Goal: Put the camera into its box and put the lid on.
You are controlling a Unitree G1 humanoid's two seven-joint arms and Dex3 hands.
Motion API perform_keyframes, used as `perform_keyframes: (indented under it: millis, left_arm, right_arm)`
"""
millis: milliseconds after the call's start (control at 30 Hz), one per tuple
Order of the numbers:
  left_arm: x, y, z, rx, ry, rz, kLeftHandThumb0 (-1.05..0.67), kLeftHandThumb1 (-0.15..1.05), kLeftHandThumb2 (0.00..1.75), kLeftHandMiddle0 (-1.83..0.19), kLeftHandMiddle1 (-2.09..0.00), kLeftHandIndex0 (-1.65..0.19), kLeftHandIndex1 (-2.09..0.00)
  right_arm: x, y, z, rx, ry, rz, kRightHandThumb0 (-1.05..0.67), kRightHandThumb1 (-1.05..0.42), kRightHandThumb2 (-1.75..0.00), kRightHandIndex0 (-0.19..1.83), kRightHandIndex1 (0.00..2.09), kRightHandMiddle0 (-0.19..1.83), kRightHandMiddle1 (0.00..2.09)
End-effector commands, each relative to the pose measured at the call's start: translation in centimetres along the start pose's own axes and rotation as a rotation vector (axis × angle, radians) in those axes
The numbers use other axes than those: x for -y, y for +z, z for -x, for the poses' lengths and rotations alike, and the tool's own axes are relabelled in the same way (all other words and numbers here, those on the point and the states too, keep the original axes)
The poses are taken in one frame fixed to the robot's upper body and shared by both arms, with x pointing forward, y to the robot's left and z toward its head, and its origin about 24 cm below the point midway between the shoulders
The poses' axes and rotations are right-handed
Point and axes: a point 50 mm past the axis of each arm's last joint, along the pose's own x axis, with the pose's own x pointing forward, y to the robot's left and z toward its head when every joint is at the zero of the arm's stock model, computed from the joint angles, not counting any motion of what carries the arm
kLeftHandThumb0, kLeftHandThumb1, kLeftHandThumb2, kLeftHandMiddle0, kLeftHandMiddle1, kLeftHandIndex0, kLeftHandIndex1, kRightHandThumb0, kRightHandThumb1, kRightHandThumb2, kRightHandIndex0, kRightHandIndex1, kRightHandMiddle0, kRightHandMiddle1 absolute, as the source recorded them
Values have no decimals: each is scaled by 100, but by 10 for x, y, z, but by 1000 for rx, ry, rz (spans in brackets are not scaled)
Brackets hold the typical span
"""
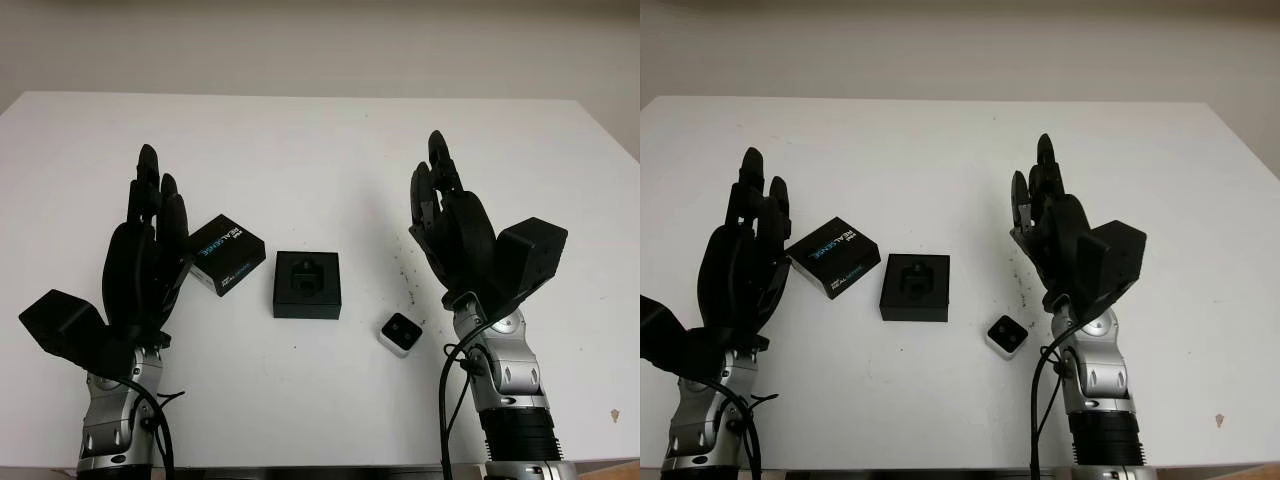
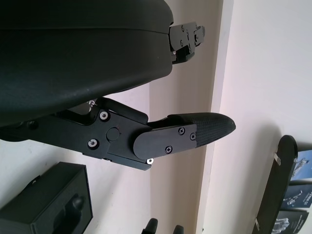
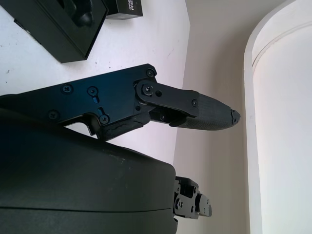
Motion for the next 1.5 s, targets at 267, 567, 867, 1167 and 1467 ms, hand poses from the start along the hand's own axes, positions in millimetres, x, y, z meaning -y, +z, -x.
perform_keyframes:
  millis: [267,567,867,1167,1467]
  left_arm:
    - [4,2,2,14,-9,-3,-64,105,56,14,-5,14,-6]
    - [2,2,8,14,1,-7,-64,105,57,14,-5,14,-5]
    - [3,1,8,11,1,-3,-65,105,57,13,-6,13,-6]
    - [5,2,5,15,-3,8,-65,105,56,14,-5,14,-5]
    - [6,4,5,14,-4,-10,-65,105,58,16,-5,16,-4]
  right_arm:
    - [0,1,2,6,3,-6,-62,-105,-61,-16,6,-13,5]
    - [16,19,-3,50,68,90,-63,-105,-21,0,13,4,15]
    - [48,64,-2,68,376,607,-48,-80,-5,30,26,7,70]
    - [49,86,10,39,625,1135,-57,-77,-6,40,9,39,17]
    - [40,92,26,-53,839,1325,-44,-76,-5,38,7,36,9]
